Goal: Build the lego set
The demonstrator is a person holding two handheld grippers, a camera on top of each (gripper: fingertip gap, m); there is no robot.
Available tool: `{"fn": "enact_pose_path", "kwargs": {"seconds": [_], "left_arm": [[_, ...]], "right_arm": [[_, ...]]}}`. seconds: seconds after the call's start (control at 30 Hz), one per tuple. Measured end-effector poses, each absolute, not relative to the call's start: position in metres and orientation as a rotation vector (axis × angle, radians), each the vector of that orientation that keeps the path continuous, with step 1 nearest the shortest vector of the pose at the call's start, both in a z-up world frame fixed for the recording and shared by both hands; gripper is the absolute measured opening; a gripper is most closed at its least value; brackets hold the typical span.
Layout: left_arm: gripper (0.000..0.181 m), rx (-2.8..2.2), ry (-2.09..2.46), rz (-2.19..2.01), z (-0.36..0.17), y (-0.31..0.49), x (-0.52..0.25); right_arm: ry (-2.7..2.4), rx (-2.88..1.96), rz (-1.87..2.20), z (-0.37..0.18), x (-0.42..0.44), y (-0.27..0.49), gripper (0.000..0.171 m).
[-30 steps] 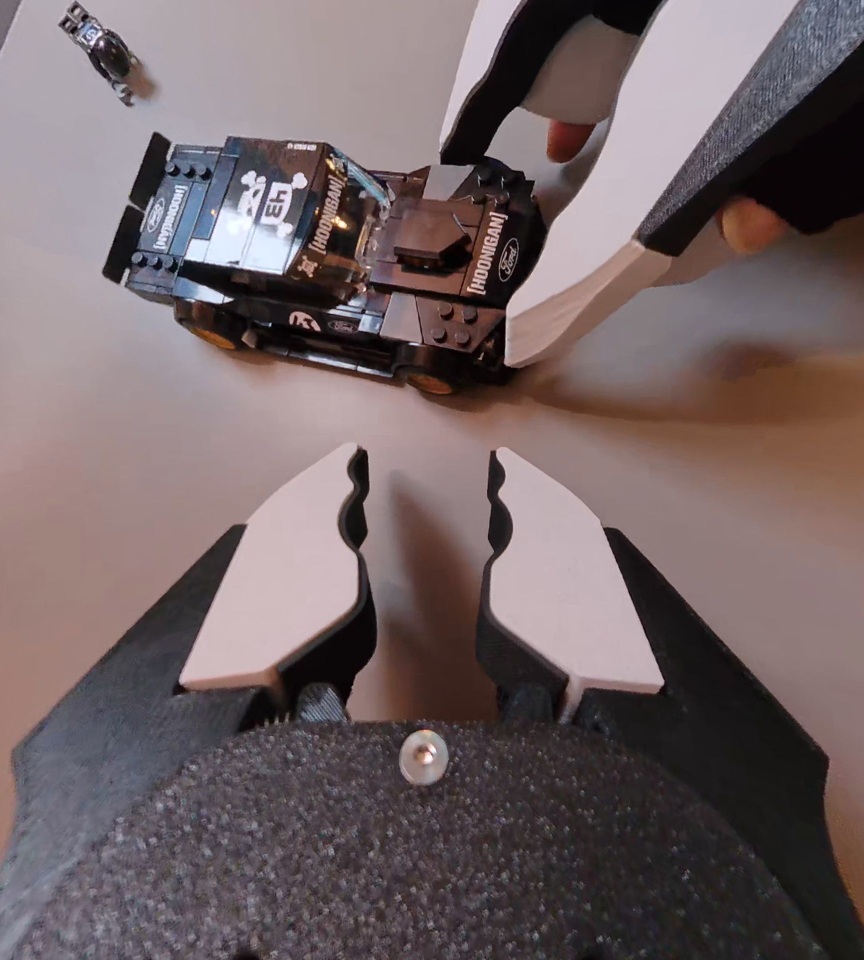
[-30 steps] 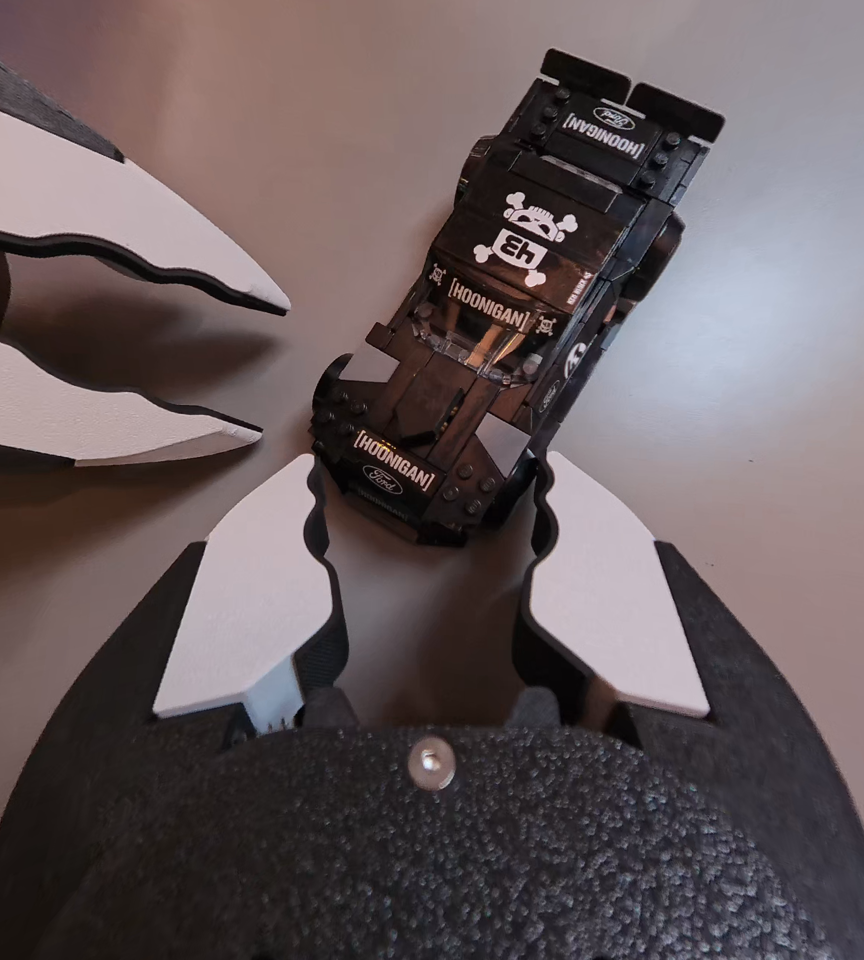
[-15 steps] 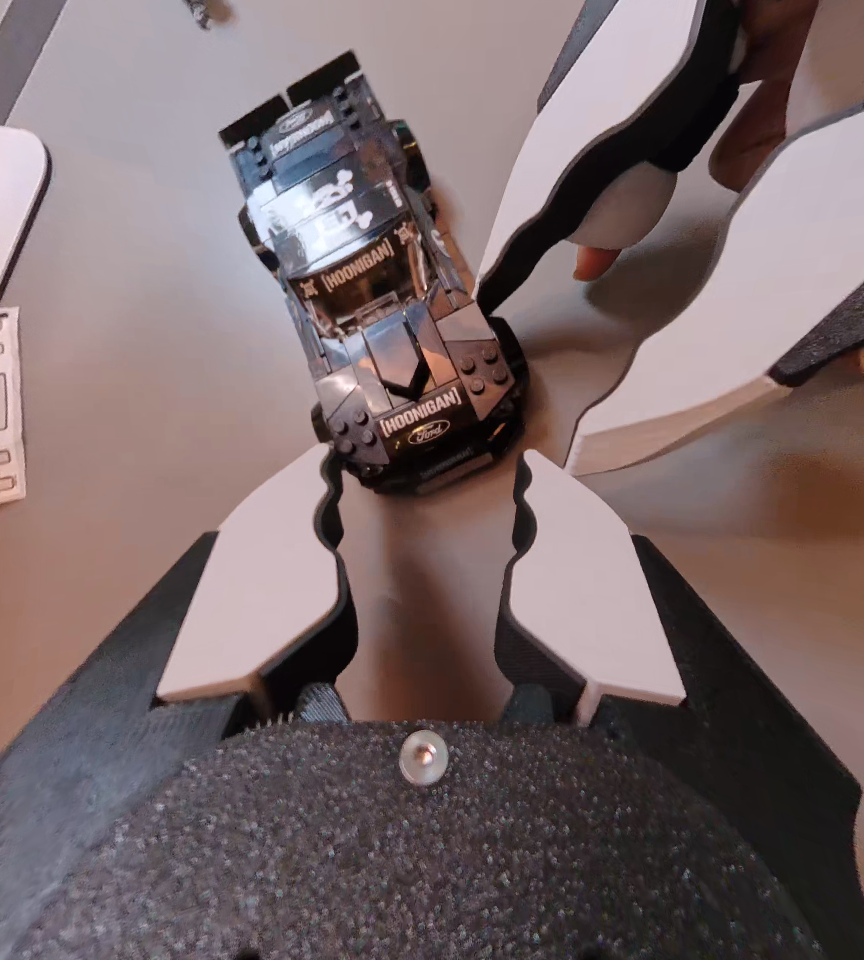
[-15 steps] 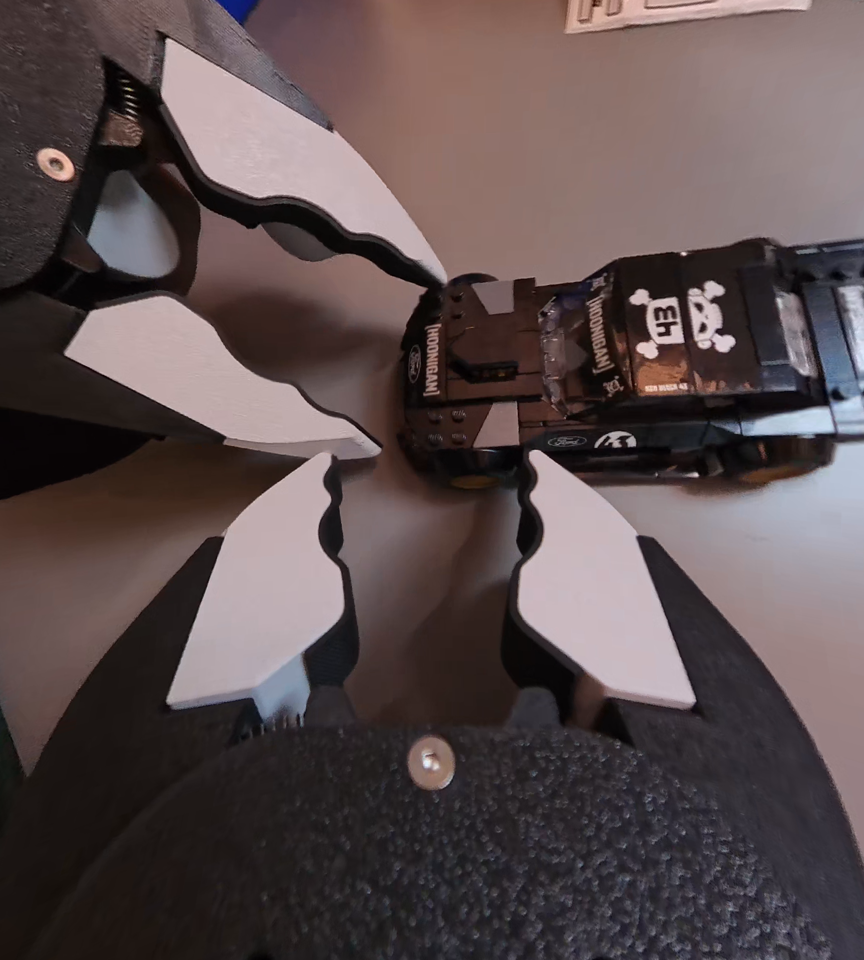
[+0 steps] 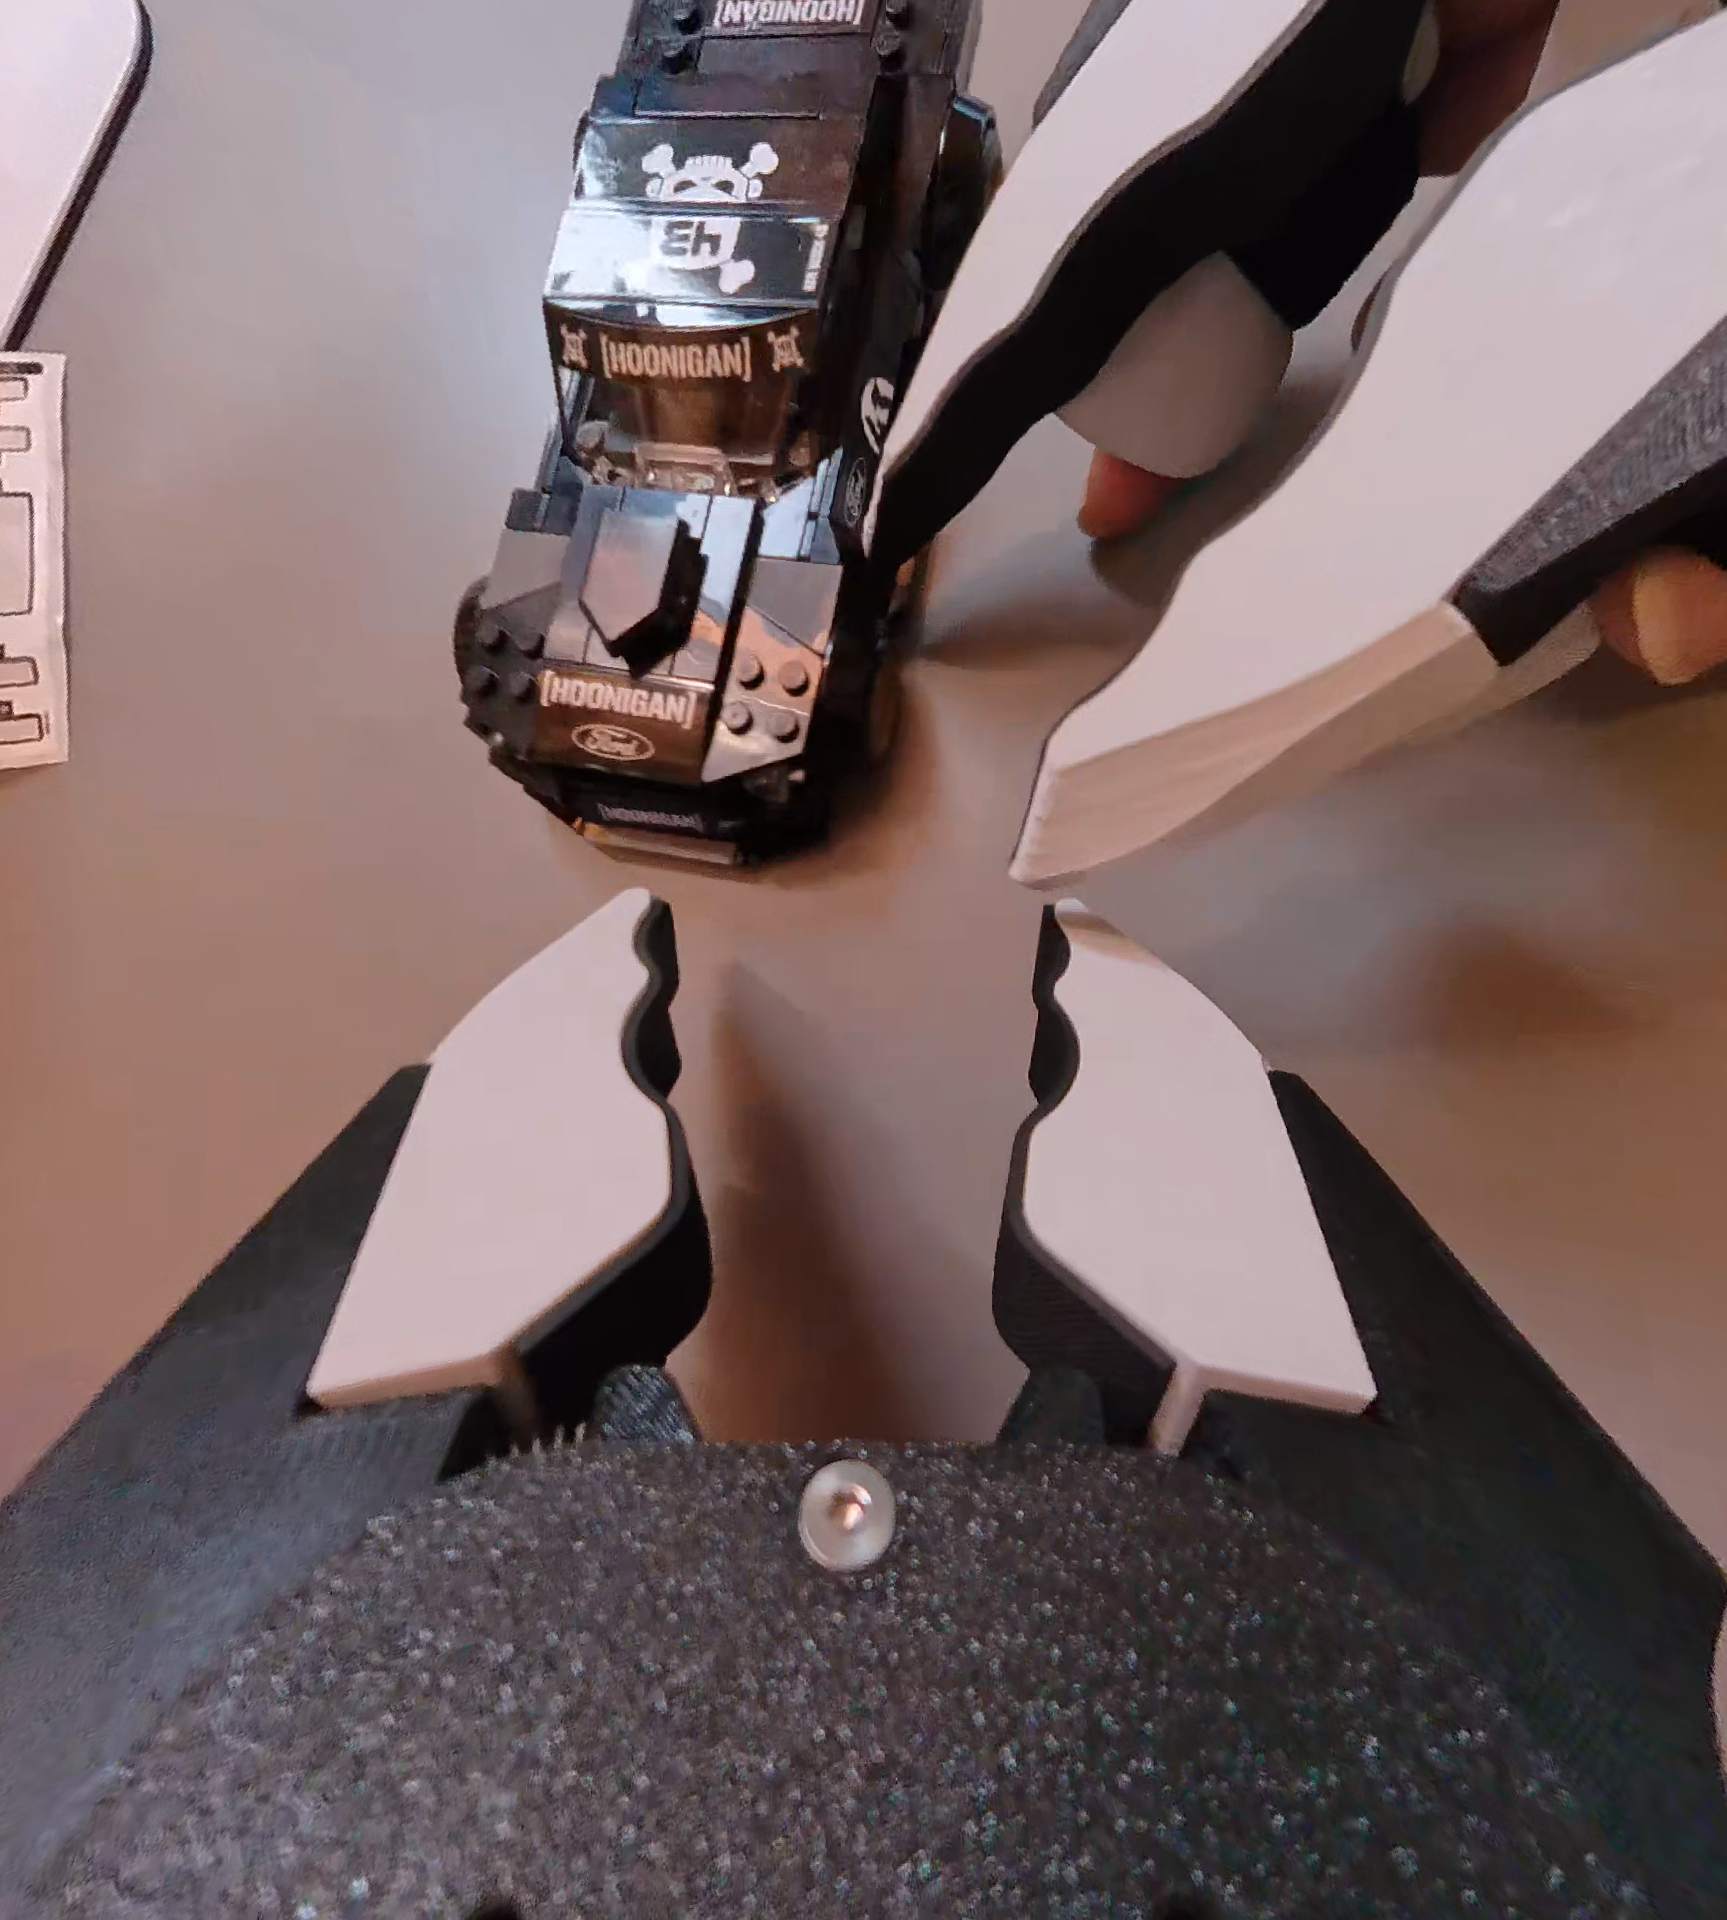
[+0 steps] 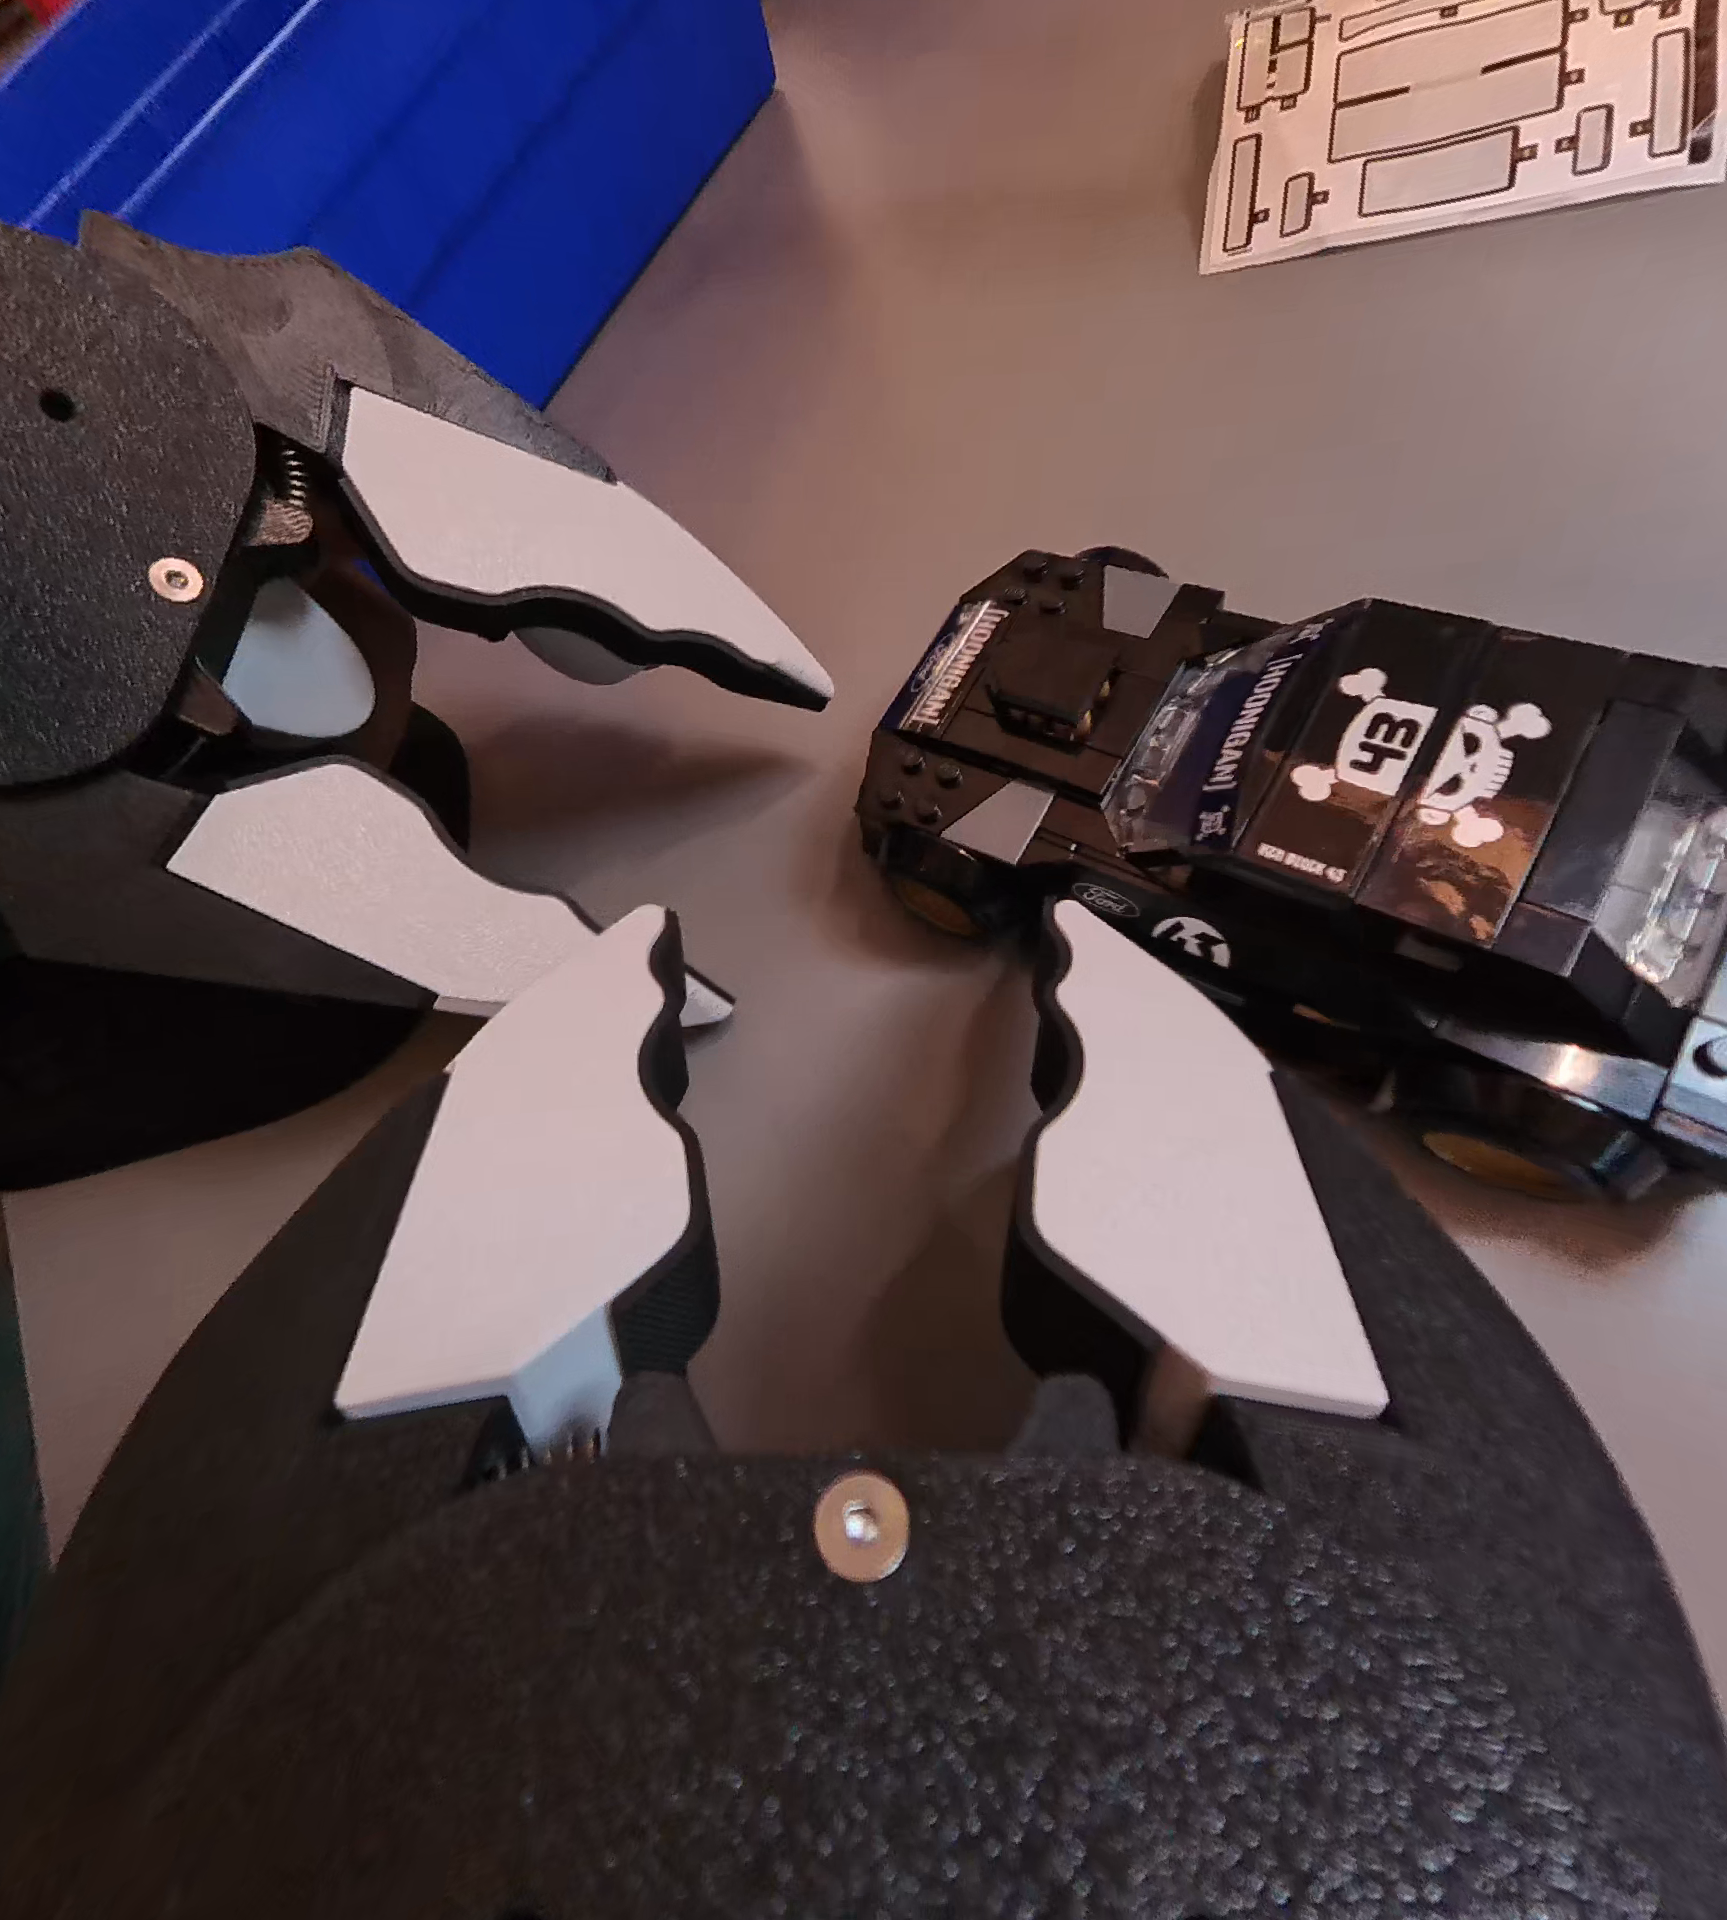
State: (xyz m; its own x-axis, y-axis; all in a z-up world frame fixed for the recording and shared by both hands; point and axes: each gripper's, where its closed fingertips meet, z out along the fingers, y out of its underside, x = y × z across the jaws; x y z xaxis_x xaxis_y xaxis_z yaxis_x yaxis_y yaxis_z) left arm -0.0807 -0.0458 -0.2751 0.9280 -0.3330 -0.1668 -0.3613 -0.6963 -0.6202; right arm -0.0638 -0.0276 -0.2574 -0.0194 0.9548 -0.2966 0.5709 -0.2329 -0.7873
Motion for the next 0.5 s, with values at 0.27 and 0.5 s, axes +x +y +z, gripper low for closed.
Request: {"fn": "enact_pose_path", "kwargs": {"seconds": [0.27, 0.5], "left_arm": [[0.066, -2.398, 0.486, 0.052, -0.276, -0.046, -0.082], [0.065, -2.414, 0.463, 0.046, -0.277, -0.045, -0.081]], "right_arm": [[-1.934, -1.528, 1.042, -0.237, -0.046, -0.037, 0.060], [-2.270, -1.119, 0.547, -0.217, -0.038, 0.041, 0.077]]}}
